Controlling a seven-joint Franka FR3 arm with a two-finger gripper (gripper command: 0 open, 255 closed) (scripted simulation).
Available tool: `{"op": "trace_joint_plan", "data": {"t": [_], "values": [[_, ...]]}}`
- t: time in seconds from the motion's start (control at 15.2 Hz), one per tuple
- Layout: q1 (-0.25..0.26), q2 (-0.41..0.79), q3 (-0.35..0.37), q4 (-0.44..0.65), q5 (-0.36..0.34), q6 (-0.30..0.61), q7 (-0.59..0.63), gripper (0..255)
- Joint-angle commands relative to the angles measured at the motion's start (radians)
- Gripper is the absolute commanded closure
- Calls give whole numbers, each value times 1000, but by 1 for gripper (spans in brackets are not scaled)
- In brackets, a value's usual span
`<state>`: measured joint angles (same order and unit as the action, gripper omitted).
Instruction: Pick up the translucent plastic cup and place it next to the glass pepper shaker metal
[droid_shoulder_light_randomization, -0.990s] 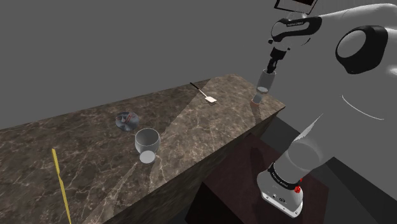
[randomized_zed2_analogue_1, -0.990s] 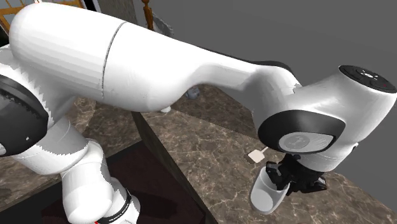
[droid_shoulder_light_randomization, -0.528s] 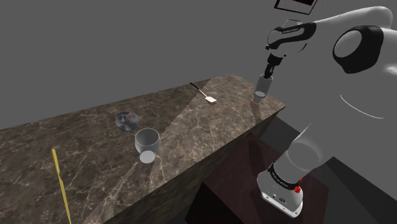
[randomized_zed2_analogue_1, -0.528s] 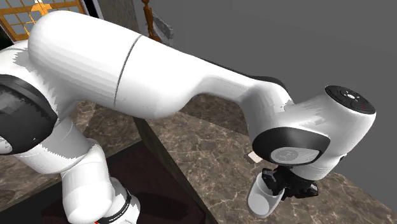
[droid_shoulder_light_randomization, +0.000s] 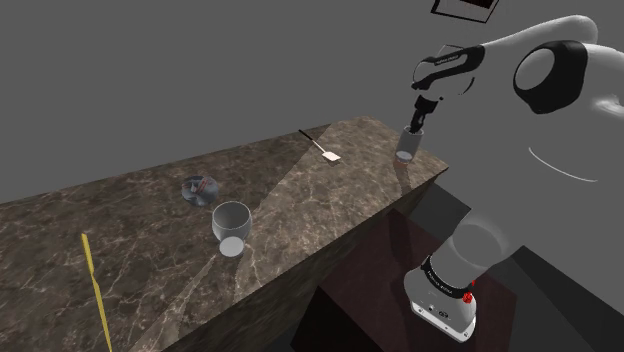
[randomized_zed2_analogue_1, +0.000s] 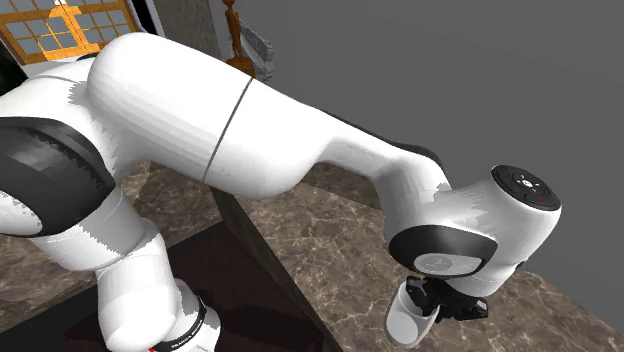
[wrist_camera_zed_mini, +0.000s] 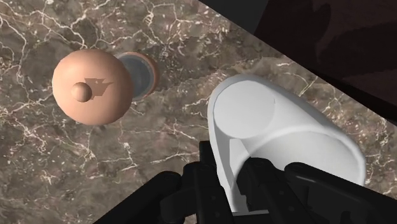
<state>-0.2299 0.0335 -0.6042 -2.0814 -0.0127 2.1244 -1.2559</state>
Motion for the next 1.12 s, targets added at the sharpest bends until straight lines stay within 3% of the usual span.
{"op": "trace_joint_plan", "data": {"t": [0.0,1.06], "values": [[-2,10,-1,-18,7,28,-6,255],[-22,147,15,-107,112,228,-75,255]]}}
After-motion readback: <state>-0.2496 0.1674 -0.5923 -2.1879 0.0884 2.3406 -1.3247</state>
